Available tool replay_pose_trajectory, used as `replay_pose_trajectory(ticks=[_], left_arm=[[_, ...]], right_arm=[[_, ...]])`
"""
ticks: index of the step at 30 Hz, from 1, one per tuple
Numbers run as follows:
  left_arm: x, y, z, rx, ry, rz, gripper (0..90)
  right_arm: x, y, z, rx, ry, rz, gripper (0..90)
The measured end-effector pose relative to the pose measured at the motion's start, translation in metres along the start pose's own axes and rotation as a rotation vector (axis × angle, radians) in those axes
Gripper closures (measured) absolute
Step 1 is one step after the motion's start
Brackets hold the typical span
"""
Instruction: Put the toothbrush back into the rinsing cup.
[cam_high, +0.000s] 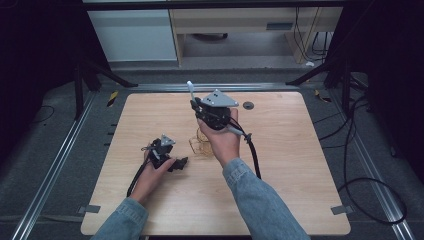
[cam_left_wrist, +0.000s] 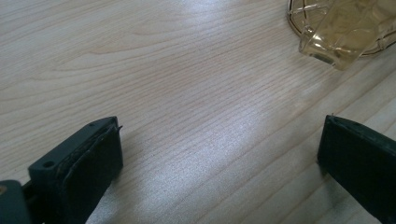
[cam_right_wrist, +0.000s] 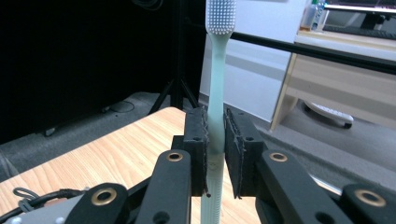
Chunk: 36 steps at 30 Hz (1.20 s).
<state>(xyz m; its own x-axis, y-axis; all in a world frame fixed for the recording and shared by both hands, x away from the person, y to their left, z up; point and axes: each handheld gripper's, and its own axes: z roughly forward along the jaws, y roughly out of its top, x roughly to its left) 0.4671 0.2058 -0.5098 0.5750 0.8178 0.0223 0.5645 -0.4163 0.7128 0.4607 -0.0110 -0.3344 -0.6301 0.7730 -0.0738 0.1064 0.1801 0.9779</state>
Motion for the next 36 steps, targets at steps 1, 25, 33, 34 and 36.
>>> replay_pose_trajectory(ticks=[1,25,33,34,36], left_arm=[[0.0,0.0,0.0,0.004,-0.001,0.004,0.0],[0.0,0.0,0.001,-0.008,0.001,-0.005,0.0],[0.0,0.0,0.001,-0.005,-0.003,-0.003,0.0],[0.0,0.0,0.001,-0.005,-0.003,-0.003,0.0],[0.0,0.0,0.001,-0.005,-0.003,-0.003,0.0]], right_arm=[[0.002,0.0,0.0,-0.006,0.001,-0.004,79.1],[0.023,-0.02,-0.003,-0.014,0.056,-0.013,79.2],[0.026,-0.026,0.005,-0.015,0.06,-0.019,79.2],[0.027,-0.027,0.006,-0.012,0.063,-0.021,79.2],[0.029,-0.029,0.007,-0.01,0.067,-0.025,79.2]])
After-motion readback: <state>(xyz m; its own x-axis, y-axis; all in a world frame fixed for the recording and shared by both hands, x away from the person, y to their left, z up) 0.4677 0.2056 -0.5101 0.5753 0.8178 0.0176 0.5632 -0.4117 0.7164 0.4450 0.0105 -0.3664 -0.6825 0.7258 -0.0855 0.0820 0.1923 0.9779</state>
